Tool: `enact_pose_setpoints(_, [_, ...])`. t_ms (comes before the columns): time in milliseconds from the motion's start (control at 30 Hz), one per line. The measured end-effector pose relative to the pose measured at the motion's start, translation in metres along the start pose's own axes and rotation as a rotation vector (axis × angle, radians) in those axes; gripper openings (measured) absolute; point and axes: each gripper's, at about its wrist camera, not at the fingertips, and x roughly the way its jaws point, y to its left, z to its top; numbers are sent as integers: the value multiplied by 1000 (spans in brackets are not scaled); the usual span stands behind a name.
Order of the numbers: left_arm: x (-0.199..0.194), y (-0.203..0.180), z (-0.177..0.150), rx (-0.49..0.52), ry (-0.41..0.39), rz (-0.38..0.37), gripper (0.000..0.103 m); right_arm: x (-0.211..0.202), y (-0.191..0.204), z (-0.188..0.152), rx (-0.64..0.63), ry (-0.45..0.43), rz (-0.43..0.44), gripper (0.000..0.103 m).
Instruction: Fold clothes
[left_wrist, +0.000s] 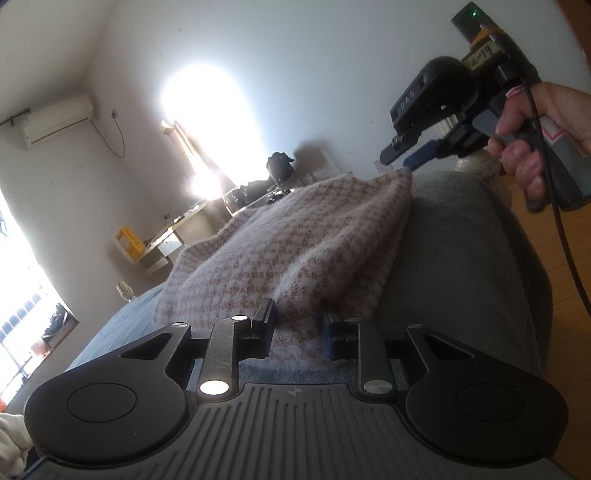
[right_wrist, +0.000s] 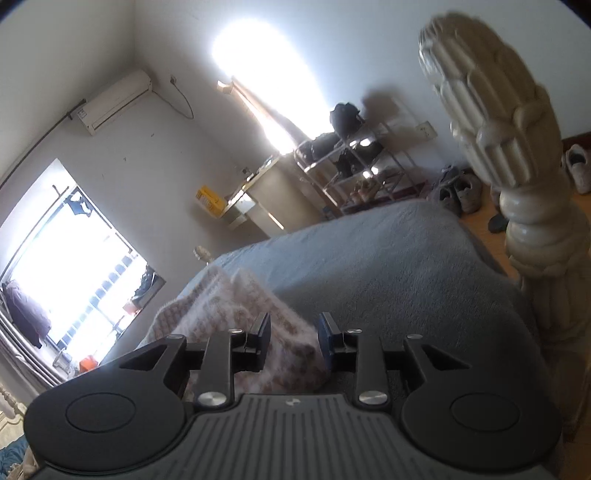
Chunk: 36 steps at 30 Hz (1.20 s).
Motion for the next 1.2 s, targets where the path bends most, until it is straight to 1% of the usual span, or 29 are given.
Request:
enact_pose_setpoints(33, [-5, 5, 1, -33, -1, -9, 38, -7, 10, 5, -28, -28, 7, 32])
enact_pose_setpoints(100, [-15, 18, 3, -104, -10, -24, 39, -13, 35, 11, -120, -50, 31, 32])
enact_pose_setpoints(167, [-26, 33, 7, -188, -37, -27, 40, -5, 63, 6, -242, -25, 52, 32])
enact_pose_setpoints(200, [-29, 40, 9, -229, -56, -23, 41, 4, 71, 1, -290, 3, 49, 31])
enact_pose_setpoints(267, [-26, 51, 19, -294, -85, -16, 43, 29, 75, -16, -359, 93, 13, 29])
enact_pose_setpoints(300, [-19, 53, 27, -314, -92, -19, 43, 49, 72, -31, -407, 170, -43, 23])
enact_pose_setpoints(333, [-8, 53, 33, -326, -88, -33, 44, 57, 69, -49, -465, 183, -76, 21])
enact_pose_setpoints(367, [4, 53, 38, -335, -78, -50, 44, 65, 68, -65, -525, 194, -107, 21])
enact_pose_setpoints(433, [29, 49, 39, -355, -47, -67, 44, 62, 81, -74, -665, 180, -134, 20])
enact_pose_setpoints(467, [41, 47, 36, -370, -17, -76, 44, 61, 86, -67, -641, 208, -141, 20])
enact_pose_setpoints(500, [45, 44, 30, -377, -6, -77, 44, 60, 90, -58, -622, 236, -142, 20])
enact_pose_setpoints(533, [44, 41, 24, -374, -17, -71, 44, 59, 95, -48, -605, 259, -141, 20])
enact_pose_setpoints(600, [42, 34, 11, -368, -39, -58, 45, 55, 111, -27, -616, 229, -108, 20])
enact_pose_setpoints(667, [40, 31, 7, -374, -49, -52, 45, 59, 131, -18, -680, 204, -63, 20])
enact_pose_setpoints(700, [39, 30, 5, -380, -52, -50, 45, 67, 136, -18, -698, 221, -52, 20])
enact_pose_setpoints(733, [38, 29, 4, -385, -56, -48, 45, 84, 137, -22, -711, 277, -53, 20])
enact_pose_setpoints(800, [40, 32, 2, -401, -57, -63, 46, 115, 120, -41, -742, 393, -81, 19])
enact_pose_setpoints(833, [41, 34, 2, -410, -57, -73, 46, 118, 115, -41, -718, 394, -75, 19])
enact_pose_setpoints(900, [40, 33, 0, -408, -61, -71, 46, 121, 126, -21, -682, 472, -87, 18])
enact_pose_setpoints(933, [39, 32, -1, -408, -64, -67, 47, 118, 143, -17, -714, 465, -60, 18])
enact_pose_setpoints(967, [38, 31, -2, -410, -66, -66, 47, 115, 161, -13, -745, 459, -33, 21])
enact_pose_setpoints(1033, [38, 29, -2, -414, -70, -67, 47, 110, 195, -5, -805, 449, 27, 21])
enact_pose_setpoints(1067, [38, 29, -2, -416, -72, -67, 47, 114, 212, -9, -820, 471, 107, 21])
enact_pose_setpoints(1133, [39, 28, -3, -418, -75, -67, 47, 139, 229, -41, -931, 594, 140, 20])
enact_pose_setpoints(1167, [42, 29, -3, -423, -67, -65, 47, 151, 237, -57, -985, 655, 157, 18])
enact_pose_setpoints(1200, [47, 31, -5, -441, -43, -64, 47, 164, 243, -74, -1032, 711, 170, 17])
